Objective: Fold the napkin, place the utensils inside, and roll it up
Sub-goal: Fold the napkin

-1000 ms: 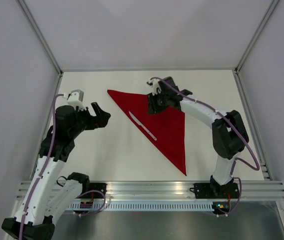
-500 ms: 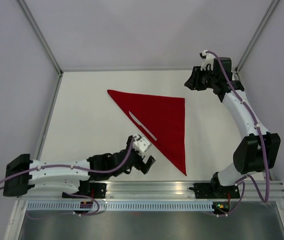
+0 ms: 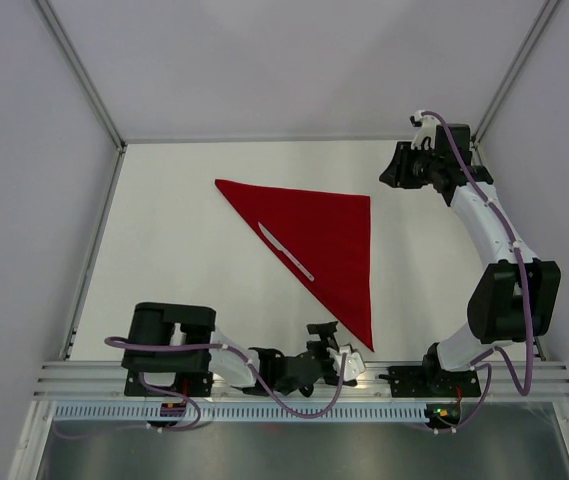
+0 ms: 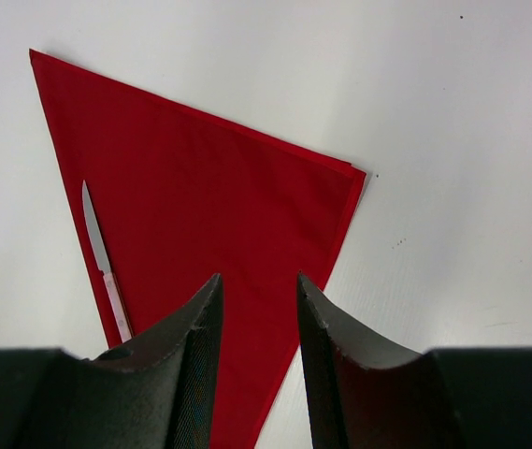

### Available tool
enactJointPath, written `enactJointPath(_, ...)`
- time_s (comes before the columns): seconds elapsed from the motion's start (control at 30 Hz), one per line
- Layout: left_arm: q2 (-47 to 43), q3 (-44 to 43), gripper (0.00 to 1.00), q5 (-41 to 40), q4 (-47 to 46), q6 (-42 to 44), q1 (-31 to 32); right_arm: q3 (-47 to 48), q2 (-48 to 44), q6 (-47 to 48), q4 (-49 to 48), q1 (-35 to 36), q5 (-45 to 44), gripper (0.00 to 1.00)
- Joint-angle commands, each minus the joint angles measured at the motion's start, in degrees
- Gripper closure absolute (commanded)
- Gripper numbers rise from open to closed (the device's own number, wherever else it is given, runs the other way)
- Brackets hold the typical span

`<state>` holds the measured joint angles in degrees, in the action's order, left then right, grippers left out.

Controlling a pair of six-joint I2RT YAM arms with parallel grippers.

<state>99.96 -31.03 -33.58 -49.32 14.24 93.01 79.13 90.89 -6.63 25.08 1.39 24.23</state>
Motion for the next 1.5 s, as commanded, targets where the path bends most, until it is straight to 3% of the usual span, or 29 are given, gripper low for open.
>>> enactJointPath(0.0,3.7,-5.3,0.02,3.3,-11.7,5.8,0.6,-0.6,-1.9,-0.7,-0.8,-0.4,0.6,0.58)
enactJointPath(0.53,11.6,-11.7,0.23,7.7,-2.6,7.7,0.9,-1.3,-1.8,-1.0,-1.4,-0.9,0.7,0.59)
enactJointPath(1.47,18.6,-15.6,0.53,4.2,-3.3,11.0,-0.1,-1.5,-1.9,-1.7,-1.7,-1.0,1.6,0.61)
